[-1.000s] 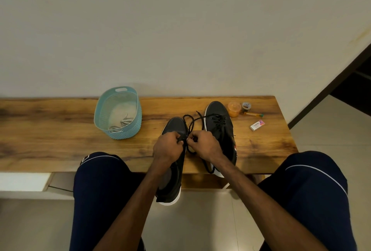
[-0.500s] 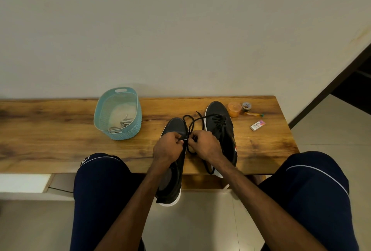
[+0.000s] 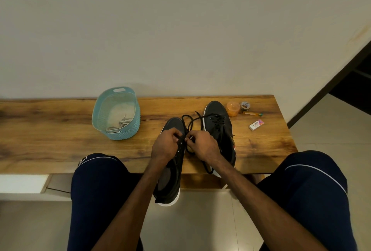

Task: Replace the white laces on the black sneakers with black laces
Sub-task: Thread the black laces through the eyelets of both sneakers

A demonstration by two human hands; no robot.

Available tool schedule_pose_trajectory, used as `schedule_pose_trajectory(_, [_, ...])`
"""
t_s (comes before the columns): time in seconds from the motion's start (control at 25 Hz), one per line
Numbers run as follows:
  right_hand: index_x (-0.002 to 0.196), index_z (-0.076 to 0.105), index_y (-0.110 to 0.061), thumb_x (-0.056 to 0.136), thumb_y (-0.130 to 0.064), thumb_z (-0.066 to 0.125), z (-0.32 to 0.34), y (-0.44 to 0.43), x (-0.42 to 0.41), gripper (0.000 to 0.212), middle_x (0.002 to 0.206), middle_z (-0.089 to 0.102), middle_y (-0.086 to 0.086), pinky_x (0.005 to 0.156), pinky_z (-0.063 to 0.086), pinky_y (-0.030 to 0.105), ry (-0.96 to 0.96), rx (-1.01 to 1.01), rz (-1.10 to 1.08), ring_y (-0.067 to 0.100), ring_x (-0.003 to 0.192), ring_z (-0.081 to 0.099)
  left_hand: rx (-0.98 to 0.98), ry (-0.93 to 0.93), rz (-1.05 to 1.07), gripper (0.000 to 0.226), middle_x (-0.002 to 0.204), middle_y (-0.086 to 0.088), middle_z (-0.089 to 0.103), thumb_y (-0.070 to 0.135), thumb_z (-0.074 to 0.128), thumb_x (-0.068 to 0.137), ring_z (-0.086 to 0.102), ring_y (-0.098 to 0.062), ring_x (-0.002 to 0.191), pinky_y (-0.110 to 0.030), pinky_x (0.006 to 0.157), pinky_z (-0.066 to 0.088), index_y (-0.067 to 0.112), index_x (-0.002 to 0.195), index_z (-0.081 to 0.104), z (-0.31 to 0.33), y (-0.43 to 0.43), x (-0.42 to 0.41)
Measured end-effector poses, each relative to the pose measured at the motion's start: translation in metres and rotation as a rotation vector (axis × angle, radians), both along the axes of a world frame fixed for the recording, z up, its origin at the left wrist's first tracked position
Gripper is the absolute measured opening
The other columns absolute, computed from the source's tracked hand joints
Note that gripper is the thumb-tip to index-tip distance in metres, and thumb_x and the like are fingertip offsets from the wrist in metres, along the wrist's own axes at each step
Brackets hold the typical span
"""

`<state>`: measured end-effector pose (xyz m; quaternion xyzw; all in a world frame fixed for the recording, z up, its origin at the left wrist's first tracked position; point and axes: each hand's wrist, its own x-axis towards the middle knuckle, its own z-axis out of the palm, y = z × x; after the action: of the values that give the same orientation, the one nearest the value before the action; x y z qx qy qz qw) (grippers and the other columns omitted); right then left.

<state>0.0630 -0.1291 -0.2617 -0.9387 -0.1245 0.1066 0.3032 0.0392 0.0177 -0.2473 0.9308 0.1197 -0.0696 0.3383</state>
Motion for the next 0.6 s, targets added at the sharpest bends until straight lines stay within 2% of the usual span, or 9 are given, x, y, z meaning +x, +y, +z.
schedule_pose_trajectory(0.12, [0.107,0.069,-0.025,0.098,-0.037,0.055,-0.001,0.001,-0.002,0.020,0.097,0.070,-0.004,0.074,0.053,0.032,0.002,0.005,-0.002,0.015,0.088,0.065,-0.007,-0.015,0.000,0.010,0.081,0.005,0.064,0.013,0.061,0.093,0.062,-0.013,0.077,-0.027,0.066,0.049,0.022,0.089,0.064,-0.001,0.002,0.004])
schedule_pose_trajectory(0.28, [0.108,0.070,-0.018,0.099,-0.036,0.056,0.001,0.000,0.003,0.024,0.098,0.070,0.001,0.077,0.055,0.036,0.031,0.010,0.008,0.017,0.087,0.065,0.001,0.000,0.031,0.007,0.100,-0.004,0.061,0.009,0.058,0.093,0.058,-0.016,0.089,-0.030,0.073,0.045,0.015,0.092,0.061,-0.007,0.005,0.008])
schedule_pose_trajectory(0.4, [0.115,0.068,-0.012,0.101,-0.022,0.054,0.007,0.003,0.014,0.022,0.110,0.068,0.005,0.088,0.051,0.034,-0.050,0.152,-0.028,0.020,0.101,0.062,-0.067,-0.025,0.090,0.008,0.099,-0.008,0.061,0.006,0.053,0.093,0.056,-0.023,0.092,-0.038,0.078,0.045,0.011,0.095,0.059,-0.008,0.007,0.007])
schedule_pose_trajectory(0.52, [0.122,0.067,-0.011,0.102,-0.015,0.052,0.006,0.015,0.014,0.026,0.117,0.069,0.006,0.093,0.049,0.029,0.011,0.302,0.123,0.016,0.107,0.061,-0.144,-0.021,0.080,0.007,0.094,-0.010,0.061,0.006,0.050,0.095,0.056,-0.026,0.088,-0.036,0.072,0.042,0.009,0.095,0.056,-0.005,0.007,0.002])
schedule_pose_trajectory(0.6, [0.115,0.069,-0.012,0.100,-0.021,0.056,-0.002,0.025,0.009,0.022,0.108,0.070,0.003,0.090,0.052,0.037,0.056,0.266,0.155,0.015,0.098,0.062,-0.209,-0.030,0.123,0.008,0.094,-0.011,0.061,0.006,0.047,0.097,0.054,-0.023,0.081,-0.033,0.067,0.041,0.010,0.096,0.054,-0.003,0.010,0.000])
